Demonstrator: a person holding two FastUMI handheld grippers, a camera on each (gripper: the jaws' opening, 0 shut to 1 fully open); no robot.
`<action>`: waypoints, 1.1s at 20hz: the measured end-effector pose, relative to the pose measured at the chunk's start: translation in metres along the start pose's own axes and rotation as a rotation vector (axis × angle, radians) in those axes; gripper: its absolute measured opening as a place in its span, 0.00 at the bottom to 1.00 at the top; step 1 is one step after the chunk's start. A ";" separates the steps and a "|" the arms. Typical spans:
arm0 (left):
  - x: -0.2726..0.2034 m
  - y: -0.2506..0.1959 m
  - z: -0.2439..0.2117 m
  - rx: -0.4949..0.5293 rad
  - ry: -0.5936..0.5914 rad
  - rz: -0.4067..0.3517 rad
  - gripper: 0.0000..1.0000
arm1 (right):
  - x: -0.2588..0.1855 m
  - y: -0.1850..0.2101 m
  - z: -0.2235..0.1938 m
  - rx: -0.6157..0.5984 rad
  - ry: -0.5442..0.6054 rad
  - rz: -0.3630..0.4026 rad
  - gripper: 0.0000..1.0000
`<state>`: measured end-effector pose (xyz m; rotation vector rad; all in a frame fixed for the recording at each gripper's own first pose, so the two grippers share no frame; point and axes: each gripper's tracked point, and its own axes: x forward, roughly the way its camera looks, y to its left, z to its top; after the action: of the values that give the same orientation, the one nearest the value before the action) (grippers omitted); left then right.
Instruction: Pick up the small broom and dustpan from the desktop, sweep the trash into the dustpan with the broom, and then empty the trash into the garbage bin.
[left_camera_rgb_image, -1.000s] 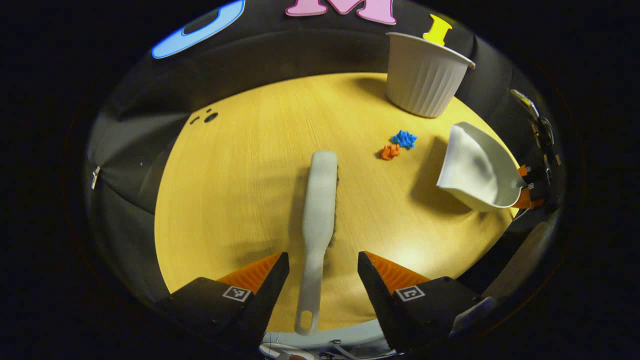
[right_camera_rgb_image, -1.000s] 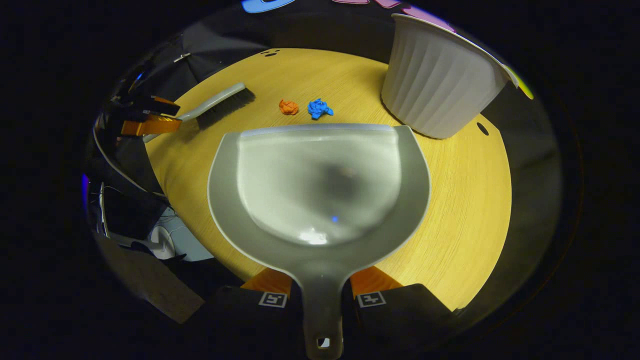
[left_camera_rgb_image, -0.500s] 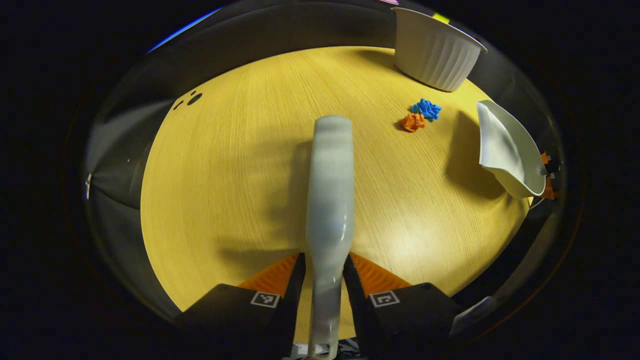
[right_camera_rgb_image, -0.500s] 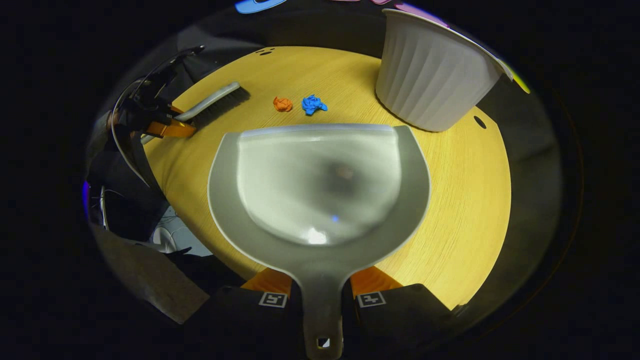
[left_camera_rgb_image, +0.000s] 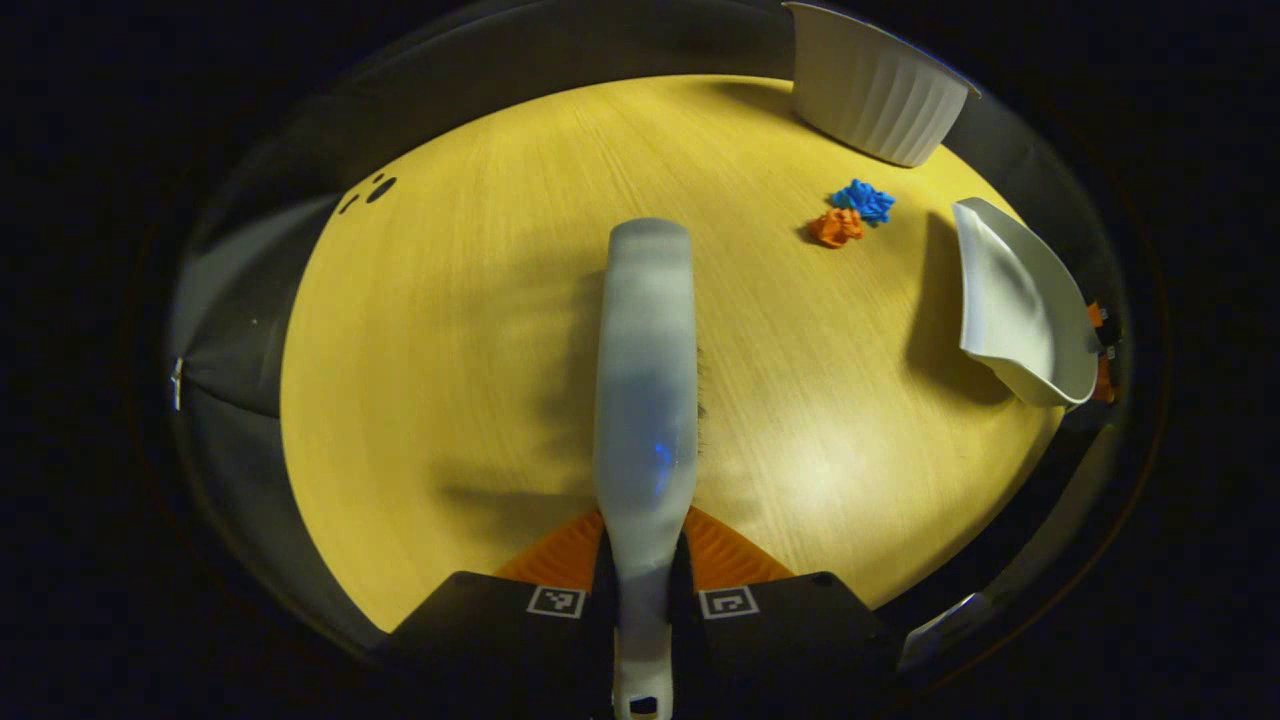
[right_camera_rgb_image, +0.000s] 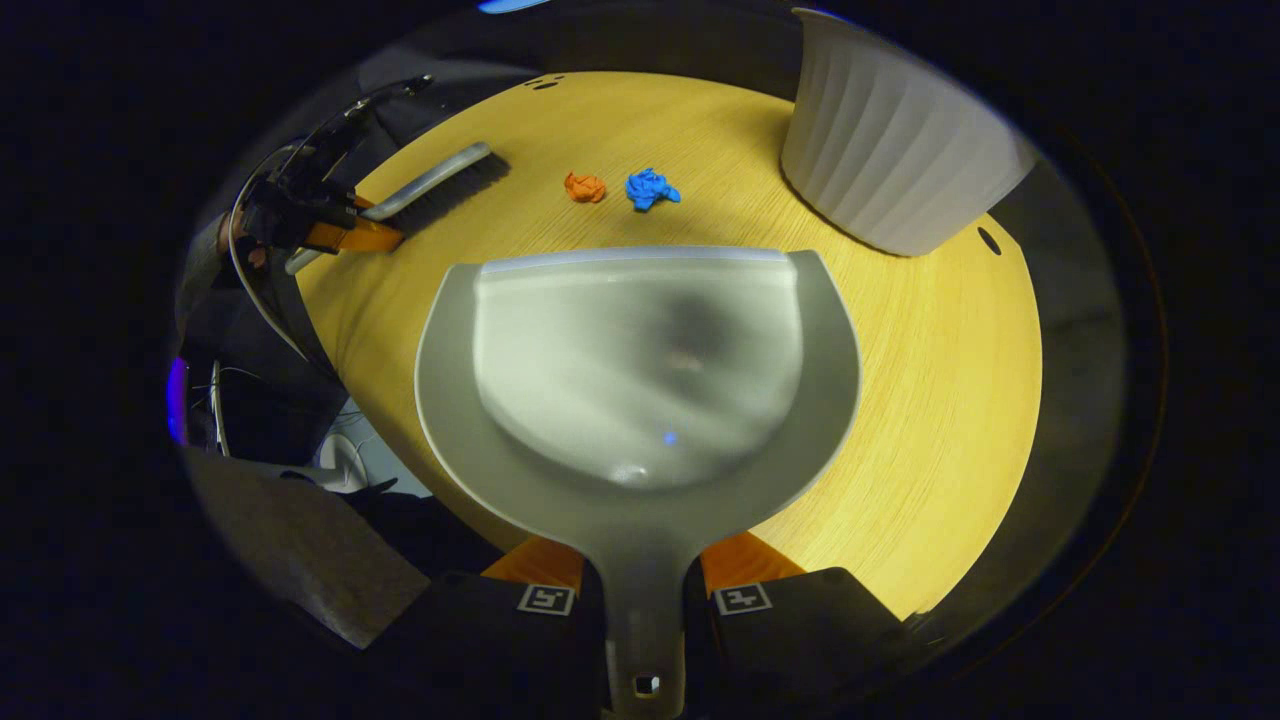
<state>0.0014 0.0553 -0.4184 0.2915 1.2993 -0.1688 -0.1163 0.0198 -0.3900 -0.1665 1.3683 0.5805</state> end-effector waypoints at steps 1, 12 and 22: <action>-0.003 -0.002 0.011 0.001 -0.033 0.010 0.27 | -0.001 -0.001 -0.001 -0.015 0.024 -0.003 0.32; 0.012 -0.061 0.115 0.146 -0.123 -0.034 0.26 | 0.004 -0.007 0.009 -0.077 0.107 -0.004 0.32; 0.003 -0.139 0.123 0.292 -0.078 -0.273 0.26 | 0.010 -0.019 0.016 -0.093 0.095 -0.005 0.36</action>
<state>0.0762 -0.1142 -0.4077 0.3504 1.2326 -0.5992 -0.0923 0.0136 -0.4005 -0.2750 1.4329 0.6392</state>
